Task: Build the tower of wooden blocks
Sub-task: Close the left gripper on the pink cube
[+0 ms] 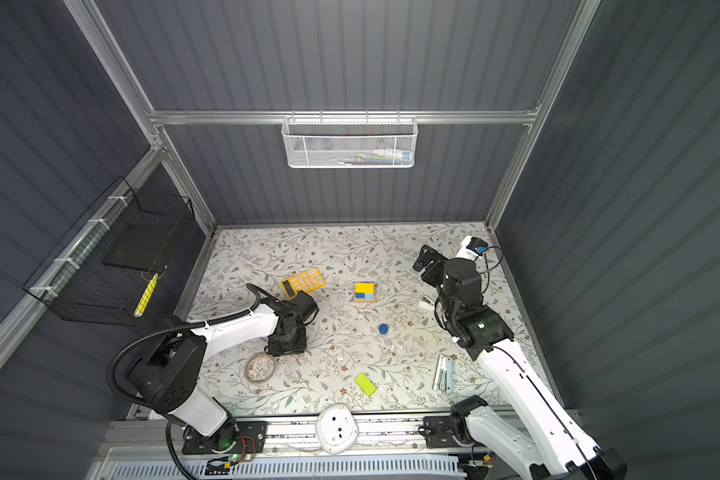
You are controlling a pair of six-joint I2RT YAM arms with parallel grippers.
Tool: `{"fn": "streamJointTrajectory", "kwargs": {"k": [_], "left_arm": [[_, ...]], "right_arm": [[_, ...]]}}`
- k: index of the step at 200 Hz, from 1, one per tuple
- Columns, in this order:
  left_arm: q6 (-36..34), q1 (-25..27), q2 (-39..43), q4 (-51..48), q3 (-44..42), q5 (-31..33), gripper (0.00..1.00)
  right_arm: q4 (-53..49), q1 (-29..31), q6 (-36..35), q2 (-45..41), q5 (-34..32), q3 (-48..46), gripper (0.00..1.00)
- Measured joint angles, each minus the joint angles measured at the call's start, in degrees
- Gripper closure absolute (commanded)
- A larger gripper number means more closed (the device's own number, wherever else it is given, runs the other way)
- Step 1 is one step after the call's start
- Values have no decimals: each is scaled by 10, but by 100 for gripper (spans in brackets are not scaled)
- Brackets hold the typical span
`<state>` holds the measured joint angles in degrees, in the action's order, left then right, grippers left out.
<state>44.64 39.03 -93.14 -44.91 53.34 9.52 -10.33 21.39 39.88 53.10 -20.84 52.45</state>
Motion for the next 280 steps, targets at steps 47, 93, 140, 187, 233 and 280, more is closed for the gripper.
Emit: {"fn": "streamJointTrajectory", "kwargs": {"k": [47,93,140,187,233,280], "left_arm": [[0,0,0,1,0,6,56],[2,0,0,7,0,6,57],[2,0,4,9,0,6,58],[2,0,8,11,0,9,59],[2,0,8,13,0,10,63],[6,0,8,13,0,10,66]], "right_arm": [[0,0,0,0,0,0,1],[0,0,1,3,0,0,1],[0,0,2,3,0,0,1],[0,0,2,3,0,0,1],[0,0,2,4,0,0,1],[0,0,2,6,0,0,1]]}}
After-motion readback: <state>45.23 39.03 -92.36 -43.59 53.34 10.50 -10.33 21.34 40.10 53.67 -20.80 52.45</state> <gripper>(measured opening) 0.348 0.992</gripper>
